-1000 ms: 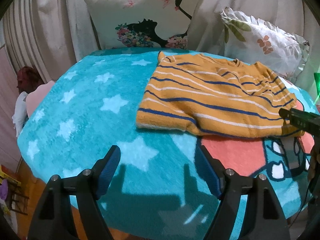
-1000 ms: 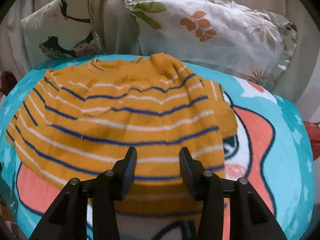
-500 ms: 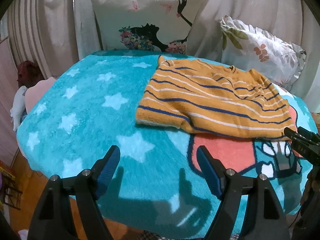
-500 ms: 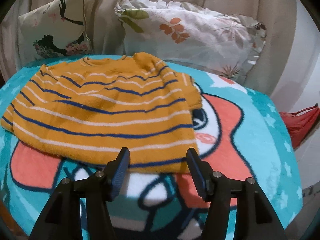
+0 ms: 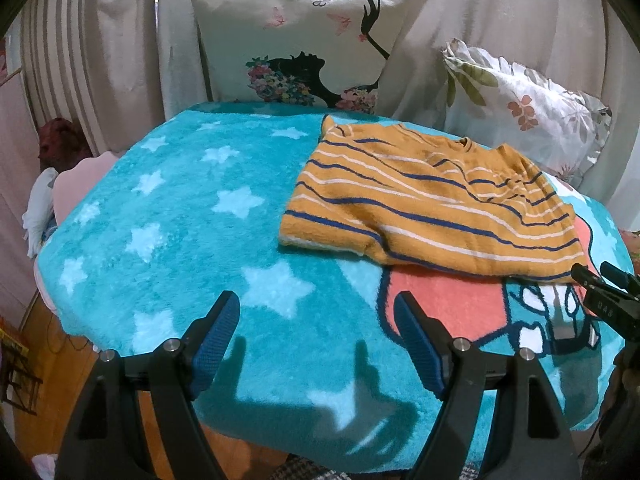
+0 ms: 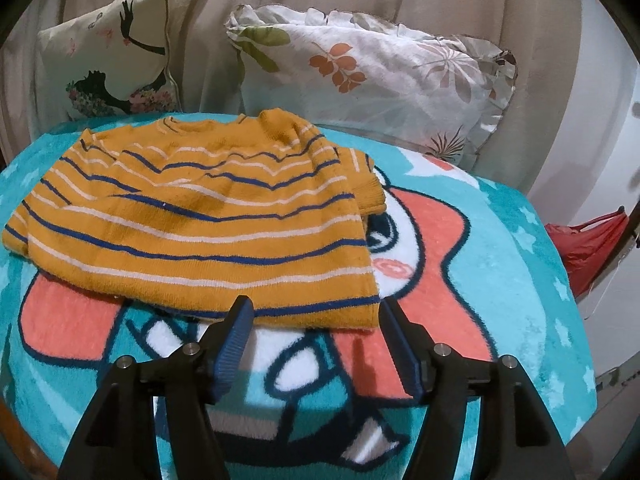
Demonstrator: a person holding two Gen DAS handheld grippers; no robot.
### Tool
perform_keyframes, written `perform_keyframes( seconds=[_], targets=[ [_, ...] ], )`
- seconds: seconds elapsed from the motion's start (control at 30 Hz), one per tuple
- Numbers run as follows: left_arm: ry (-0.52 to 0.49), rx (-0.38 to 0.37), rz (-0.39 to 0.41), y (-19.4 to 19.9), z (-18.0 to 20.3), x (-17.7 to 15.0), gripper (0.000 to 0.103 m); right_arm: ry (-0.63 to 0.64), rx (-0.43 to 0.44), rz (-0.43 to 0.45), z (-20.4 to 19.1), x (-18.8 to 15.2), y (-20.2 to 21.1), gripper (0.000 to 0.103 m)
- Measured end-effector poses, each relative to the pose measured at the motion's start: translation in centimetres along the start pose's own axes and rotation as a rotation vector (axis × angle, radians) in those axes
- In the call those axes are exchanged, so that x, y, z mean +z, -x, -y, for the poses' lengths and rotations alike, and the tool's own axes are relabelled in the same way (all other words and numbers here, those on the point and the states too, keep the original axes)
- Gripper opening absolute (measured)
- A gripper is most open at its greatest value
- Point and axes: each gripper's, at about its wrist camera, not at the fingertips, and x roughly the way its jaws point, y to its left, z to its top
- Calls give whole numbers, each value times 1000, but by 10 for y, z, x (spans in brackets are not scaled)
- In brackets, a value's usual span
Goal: Fold small clothes
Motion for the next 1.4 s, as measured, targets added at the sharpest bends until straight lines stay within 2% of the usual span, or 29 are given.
perform_keyframes(
  seconds=[0.77,1.4],
  targets=[
    [35,-11,-45,-14,-7,-2,79,69,-41,-15,-16,-1,-5,79],
    [31,0,-53,-14,-7,-7,79,35,4,-13,-15,-14,0,83]
  ],
)
